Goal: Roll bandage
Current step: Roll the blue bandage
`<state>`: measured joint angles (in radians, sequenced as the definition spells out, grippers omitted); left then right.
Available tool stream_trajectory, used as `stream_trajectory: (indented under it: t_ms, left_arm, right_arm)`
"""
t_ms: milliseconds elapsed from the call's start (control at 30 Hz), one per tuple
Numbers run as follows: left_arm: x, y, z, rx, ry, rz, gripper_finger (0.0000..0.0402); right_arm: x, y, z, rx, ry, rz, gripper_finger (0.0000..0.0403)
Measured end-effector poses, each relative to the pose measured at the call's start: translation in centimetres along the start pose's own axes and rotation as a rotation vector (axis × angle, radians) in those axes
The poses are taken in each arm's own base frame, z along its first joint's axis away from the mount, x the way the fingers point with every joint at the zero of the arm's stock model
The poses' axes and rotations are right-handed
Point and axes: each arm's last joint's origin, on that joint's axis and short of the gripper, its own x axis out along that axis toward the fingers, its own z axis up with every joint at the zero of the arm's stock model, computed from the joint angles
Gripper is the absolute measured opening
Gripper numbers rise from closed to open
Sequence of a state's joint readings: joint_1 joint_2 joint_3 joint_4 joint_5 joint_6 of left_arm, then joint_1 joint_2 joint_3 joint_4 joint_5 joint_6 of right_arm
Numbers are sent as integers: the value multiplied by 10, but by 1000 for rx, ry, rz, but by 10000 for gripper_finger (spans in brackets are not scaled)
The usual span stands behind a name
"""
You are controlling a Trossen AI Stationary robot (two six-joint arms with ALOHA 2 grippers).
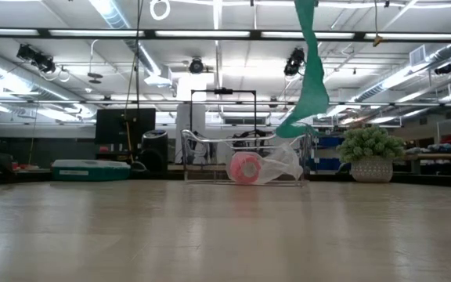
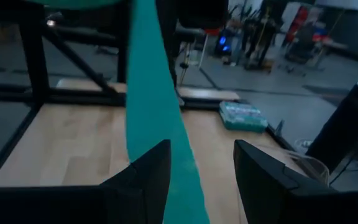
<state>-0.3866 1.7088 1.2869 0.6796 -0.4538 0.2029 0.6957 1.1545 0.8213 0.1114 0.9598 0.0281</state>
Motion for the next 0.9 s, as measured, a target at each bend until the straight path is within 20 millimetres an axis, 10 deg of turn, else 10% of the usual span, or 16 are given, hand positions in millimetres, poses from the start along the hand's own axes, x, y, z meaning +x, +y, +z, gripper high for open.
stream_trajectory:
  t_ms: [900]
  left_arm:
    - [-3,-1,3,34,9,131,24]
  right_arm:
    - [26,64,-32,-9,-84,-282,166]
